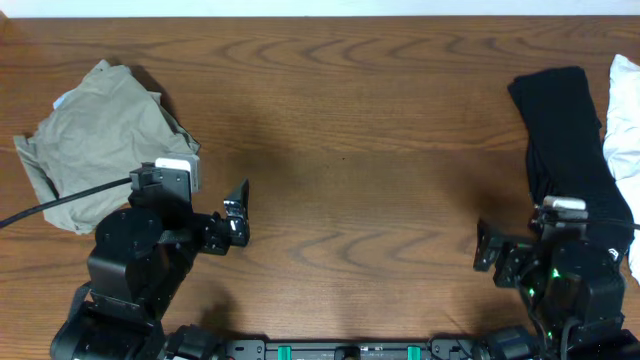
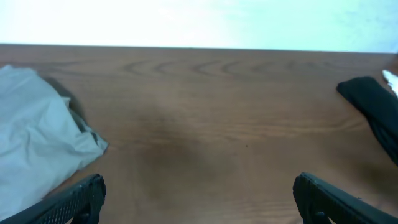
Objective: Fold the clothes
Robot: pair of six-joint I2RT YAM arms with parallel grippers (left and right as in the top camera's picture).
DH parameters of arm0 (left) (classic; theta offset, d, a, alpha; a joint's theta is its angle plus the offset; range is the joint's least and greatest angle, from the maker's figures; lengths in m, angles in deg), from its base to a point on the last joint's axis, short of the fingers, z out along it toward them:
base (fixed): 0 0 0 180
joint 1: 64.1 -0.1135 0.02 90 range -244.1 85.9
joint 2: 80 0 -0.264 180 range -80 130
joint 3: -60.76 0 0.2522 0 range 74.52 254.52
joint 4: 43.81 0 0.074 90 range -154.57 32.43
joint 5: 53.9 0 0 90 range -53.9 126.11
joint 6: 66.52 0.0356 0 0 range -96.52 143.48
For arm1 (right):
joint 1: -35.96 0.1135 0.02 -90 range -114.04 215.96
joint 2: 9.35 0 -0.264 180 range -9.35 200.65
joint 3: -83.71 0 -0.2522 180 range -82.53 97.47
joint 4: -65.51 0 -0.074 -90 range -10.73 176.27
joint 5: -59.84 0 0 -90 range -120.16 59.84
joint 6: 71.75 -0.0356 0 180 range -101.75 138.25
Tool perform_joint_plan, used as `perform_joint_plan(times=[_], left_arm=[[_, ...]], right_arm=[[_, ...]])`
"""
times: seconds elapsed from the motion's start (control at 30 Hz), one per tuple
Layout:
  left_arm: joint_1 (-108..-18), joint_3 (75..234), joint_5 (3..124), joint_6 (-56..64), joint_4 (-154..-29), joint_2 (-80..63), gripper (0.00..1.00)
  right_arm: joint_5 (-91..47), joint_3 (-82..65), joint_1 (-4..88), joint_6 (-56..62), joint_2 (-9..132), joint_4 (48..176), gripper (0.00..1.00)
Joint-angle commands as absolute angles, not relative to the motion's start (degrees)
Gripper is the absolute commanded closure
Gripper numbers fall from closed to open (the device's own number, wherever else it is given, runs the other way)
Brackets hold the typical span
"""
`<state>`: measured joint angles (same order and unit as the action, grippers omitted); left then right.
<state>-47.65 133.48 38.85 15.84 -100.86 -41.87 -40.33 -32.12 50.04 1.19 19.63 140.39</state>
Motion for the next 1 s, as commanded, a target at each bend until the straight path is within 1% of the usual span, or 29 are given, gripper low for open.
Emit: perform_joint_plan(times=[0.0, 0.23, 0.67, 0.8, 0.97], left_arm=[[-47.7, 133.7, 38.2, 16.2, -102.0, -41.9, 0.02], [-47.7, 133.7, 38.2, 16.1, -104.5, -41.9, 0.02], [-47.7, 133.7, 38.2, 16.2, -105.3, -41.9, 0.02], [-47.7, 133.7, 38.2, 16.1, -105.3, -41.9, 0.02], [-47.7, 133.7, 38.2, 16.1, -105.3, -41.9, 0.02]], right_arm=[[-41.5, -32.7, 50.6, 0.3, 19.5, 143.3, 0.01], [-41.5, -32.7, 50.6, 0.3, 19.5, 148.7, 0.01], [-41.5, -32.7, 50.5, 0.3, 18.0, 149.2, 0.01], [-41.5, -32.7, 50.5, 0.3, 14.8, 149.2, 0.01], [-41.6, -32.7, 48.3, 0.3, 7.3, 149.2, 0.01]])
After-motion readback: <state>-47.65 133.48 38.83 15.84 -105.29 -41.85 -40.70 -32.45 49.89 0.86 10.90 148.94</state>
